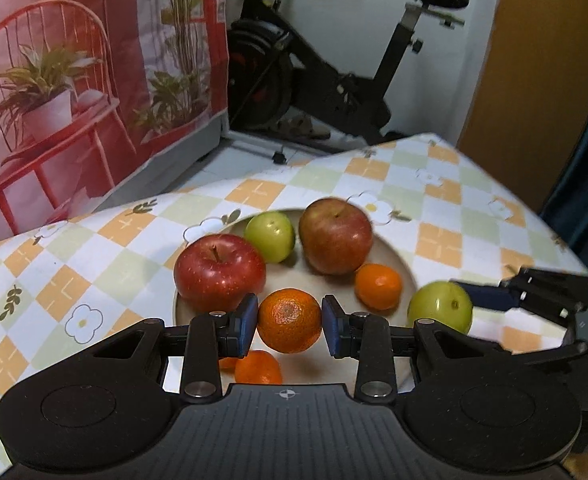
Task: Organize fruits
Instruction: 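Carry the green apple and orange over the plate with both grippers, then lower the green apple and orange onto the plate and open both grippers, then move both tools down to the two brown kiwis beside the lemon, then grasp a kiwi with the right gripper while the left gripper grasps the other kiwi, then carry both kiwis over the plate with both grippers, then lower both kiwis onto the plate and open both grippers, then move both tools back to the yellow lemon on the table, then clamp the yellow lemon between both grippers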
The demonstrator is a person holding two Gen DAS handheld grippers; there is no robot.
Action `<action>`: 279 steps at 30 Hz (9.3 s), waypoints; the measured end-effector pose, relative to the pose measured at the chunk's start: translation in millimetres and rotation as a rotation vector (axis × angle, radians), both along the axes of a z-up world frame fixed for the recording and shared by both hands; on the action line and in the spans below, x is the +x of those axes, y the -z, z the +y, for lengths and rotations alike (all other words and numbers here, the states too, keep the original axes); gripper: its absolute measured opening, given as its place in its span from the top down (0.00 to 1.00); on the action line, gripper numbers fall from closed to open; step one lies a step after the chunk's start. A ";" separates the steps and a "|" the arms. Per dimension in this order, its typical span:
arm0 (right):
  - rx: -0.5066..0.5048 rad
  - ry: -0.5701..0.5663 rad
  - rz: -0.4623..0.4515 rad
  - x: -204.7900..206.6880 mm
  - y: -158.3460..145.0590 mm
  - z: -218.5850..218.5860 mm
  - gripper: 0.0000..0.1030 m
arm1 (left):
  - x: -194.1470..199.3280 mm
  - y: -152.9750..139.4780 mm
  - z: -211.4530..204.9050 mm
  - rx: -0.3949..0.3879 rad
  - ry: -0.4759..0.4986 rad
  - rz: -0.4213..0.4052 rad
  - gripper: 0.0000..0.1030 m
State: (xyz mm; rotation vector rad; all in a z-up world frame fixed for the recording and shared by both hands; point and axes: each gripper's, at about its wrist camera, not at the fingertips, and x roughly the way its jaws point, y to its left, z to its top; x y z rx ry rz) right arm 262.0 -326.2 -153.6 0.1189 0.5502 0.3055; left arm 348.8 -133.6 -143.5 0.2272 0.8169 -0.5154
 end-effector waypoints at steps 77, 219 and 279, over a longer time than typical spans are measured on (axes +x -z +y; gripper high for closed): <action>-0.112 -0.332 0.093 -25.5 16.4 95.4 0.74 | -53.0 4.8 76.6 -0.112 -0.084 0.145 0.63; 0.027 0.079 -0.002 -0.2 20.1 -6.5 0.71 | -70.2 3.2 59.5 -0.207 -0.150 0.054 0.62; -0.196 -0.378 0.208 -31.4 -5.8 124.4 0.55 | -76.8 44.2 117.8 -0.451 -0.177 0.232 0.62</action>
